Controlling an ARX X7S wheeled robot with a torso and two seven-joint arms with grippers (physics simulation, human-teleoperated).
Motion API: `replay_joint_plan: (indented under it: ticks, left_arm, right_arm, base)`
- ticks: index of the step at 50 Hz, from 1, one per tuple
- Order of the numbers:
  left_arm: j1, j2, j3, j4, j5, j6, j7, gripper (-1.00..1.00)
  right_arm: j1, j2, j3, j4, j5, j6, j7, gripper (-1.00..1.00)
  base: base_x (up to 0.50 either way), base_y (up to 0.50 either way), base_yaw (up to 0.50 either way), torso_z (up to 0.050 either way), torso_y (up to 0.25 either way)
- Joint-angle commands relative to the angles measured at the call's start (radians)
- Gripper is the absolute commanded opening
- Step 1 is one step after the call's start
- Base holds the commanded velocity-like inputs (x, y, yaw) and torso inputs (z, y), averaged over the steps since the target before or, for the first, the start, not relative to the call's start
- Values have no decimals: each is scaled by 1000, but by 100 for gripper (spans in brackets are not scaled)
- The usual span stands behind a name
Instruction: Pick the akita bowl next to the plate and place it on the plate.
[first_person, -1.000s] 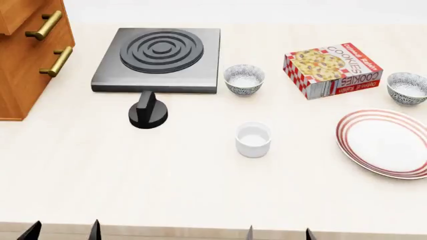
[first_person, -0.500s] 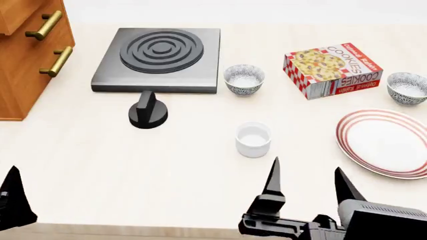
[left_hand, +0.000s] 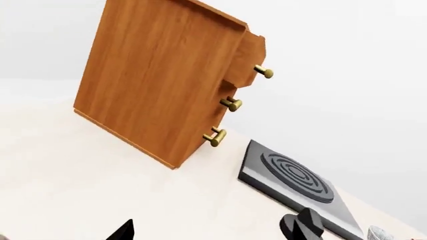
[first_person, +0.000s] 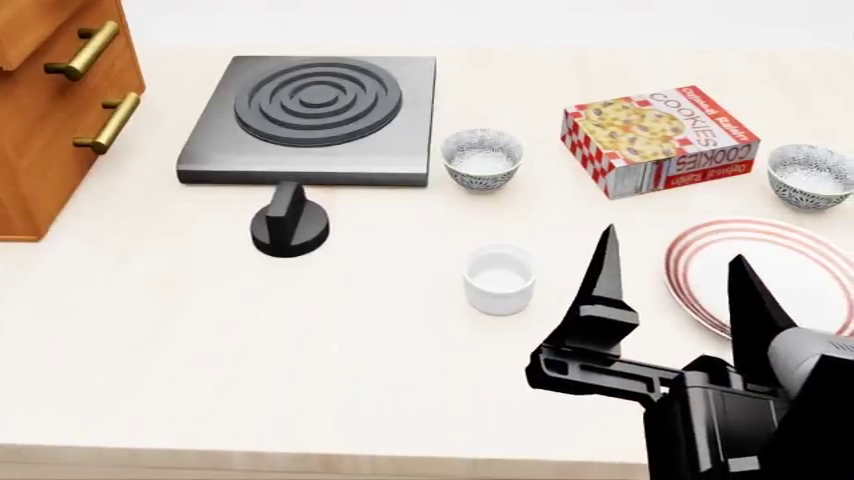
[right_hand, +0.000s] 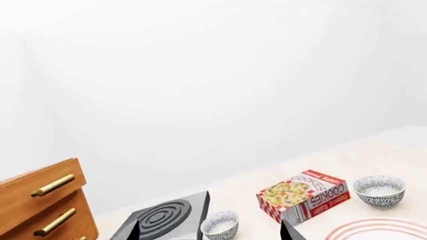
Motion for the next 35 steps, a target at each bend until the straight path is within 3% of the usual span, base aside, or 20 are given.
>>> replay_joint_plan:
  ticks: [1,35]
  left_arm:
    - [-8,3,-8,-43,2,38,13,100]
    - [3,-7,4,-29,-15,35,-3,100]
  right_arm:
    - [14,10,24,-10,34,10,19,100]
    - [13,30,14,-9,54,7,43,100]
  base:
    - [0,-176,0,0,0]
    - [0,-313,0,0,0]
